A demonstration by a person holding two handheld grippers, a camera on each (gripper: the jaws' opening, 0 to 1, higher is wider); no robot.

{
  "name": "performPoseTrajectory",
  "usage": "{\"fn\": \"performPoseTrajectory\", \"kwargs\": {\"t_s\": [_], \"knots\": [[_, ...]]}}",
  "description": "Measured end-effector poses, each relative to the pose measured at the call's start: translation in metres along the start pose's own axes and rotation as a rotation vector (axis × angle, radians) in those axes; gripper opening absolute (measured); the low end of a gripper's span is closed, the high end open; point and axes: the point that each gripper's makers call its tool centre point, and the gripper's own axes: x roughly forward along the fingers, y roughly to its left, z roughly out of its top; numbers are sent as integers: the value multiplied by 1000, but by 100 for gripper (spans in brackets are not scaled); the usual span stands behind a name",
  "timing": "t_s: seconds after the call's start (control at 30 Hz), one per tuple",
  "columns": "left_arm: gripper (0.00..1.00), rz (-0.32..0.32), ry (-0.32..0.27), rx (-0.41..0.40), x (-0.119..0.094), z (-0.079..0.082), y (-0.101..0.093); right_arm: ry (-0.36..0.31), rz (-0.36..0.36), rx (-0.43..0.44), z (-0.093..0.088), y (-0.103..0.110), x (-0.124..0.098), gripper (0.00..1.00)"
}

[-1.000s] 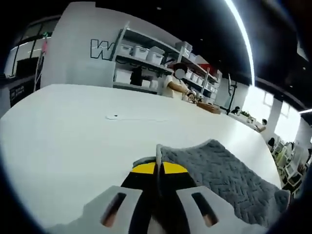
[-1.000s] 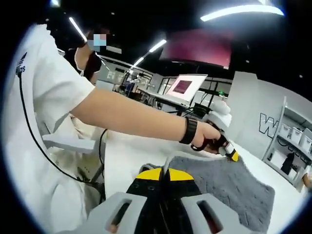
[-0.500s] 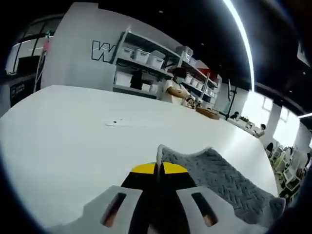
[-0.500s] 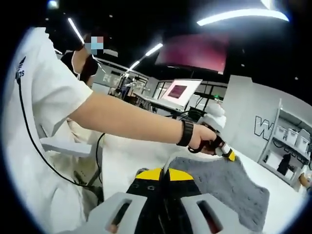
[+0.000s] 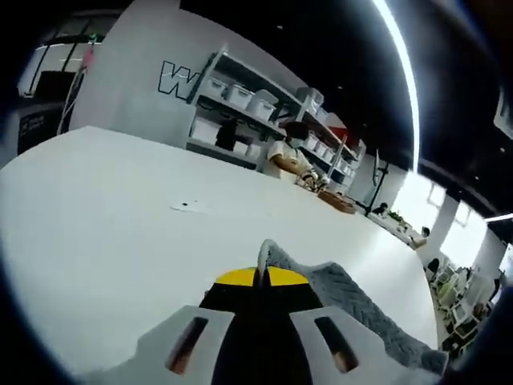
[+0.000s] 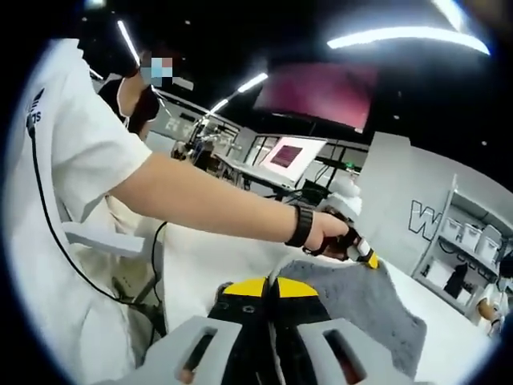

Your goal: Open the folded towel by lifting each exposed corner and separating the folded layers until the towel lies flat within the target outline without major curled edges

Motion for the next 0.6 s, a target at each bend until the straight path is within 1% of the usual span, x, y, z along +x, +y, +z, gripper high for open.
{"fn": "performPoseTrajectory", "kwargs": {"t_s": [0.07,0.13,0.17,0.3,0.37,0.4,0.6], "knots": [[0,-3,-1,-2,0,1,-1,4,-2,-7,0,0,-1,0],[0,-8,-8,-24,1,3,-3,8,-3,-12,0,0,-2,0],[0,-27,-12,-75,1,6,-6,3,1,-10,0,0,-2,0],[0,-39,-2,-80,0,7,-7,2,-1,-23,2,-2,-5,0],[0,-42,1,-81,0,7,-6,0,-9,-29,4,-7,-10,0],[0,-48,-2,-115,-1,8,-5,-4,-15,-28,5,-9,-12,0],[0,-95,-20,-189,0,14,-9,-17,-38,-25,10,-19,-21,0]]}}
